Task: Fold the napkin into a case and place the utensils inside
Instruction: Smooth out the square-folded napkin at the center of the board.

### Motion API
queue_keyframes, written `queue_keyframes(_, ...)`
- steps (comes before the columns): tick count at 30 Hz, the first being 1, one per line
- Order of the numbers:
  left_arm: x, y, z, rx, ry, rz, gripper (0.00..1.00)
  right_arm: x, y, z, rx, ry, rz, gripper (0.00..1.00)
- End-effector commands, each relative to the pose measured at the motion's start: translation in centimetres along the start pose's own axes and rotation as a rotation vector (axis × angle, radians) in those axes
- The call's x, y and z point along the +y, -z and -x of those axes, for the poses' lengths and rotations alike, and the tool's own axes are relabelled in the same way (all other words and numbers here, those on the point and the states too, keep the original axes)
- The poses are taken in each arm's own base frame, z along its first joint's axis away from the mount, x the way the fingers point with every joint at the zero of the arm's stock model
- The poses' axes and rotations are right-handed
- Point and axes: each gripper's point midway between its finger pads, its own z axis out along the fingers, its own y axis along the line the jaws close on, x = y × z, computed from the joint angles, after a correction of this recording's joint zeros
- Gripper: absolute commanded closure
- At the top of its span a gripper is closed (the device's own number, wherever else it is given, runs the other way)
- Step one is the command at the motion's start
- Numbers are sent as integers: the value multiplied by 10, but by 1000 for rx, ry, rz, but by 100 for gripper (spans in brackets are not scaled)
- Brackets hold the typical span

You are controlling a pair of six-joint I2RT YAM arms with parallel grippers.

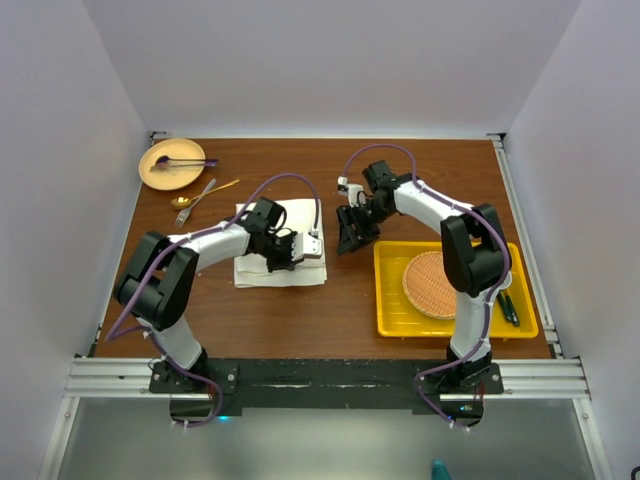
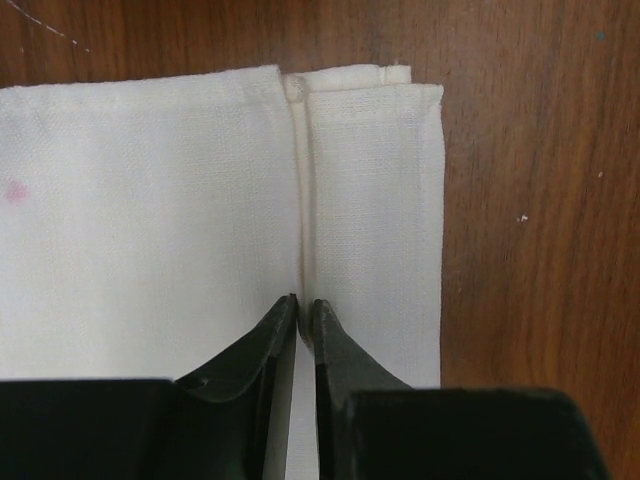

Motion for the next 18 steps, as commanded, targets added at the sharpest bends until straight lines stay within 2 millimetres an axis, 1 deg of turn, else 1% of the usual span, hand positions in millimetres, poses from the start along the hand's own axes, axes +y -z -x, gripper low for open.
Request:
queue_keyframes(1,7,1,6,-17,-17,-5,82,6,10,13,-31,24,14,45)
queue_keyframes(3,7,1,6,-17,-13,-2,82,6,10,13,-32,23,12,45)
queue_keyframes(4,9,3,7,-16,-12,3,83,6,10,13,-32,25,14,45)
queue_keyframes(6,11,5,12,-22,-12,9,92,5,10,13,-32,23,12,45)
queue_keyframes(8,13,10,17,-28,-17,14,98,5,10,14,-34,23,13,45)
queue_keyframes(9,15,13,19,-31,-21,21,100,5,10,14,-33,24,12,45)
queue_keyframes(11,16,19,24,-34,-27,31,100,6,11,15,-38,26,13,45)
queue_keyframes(18,12,36,31,-27,-28,37,100,7,11,17,-43,28,18,45)
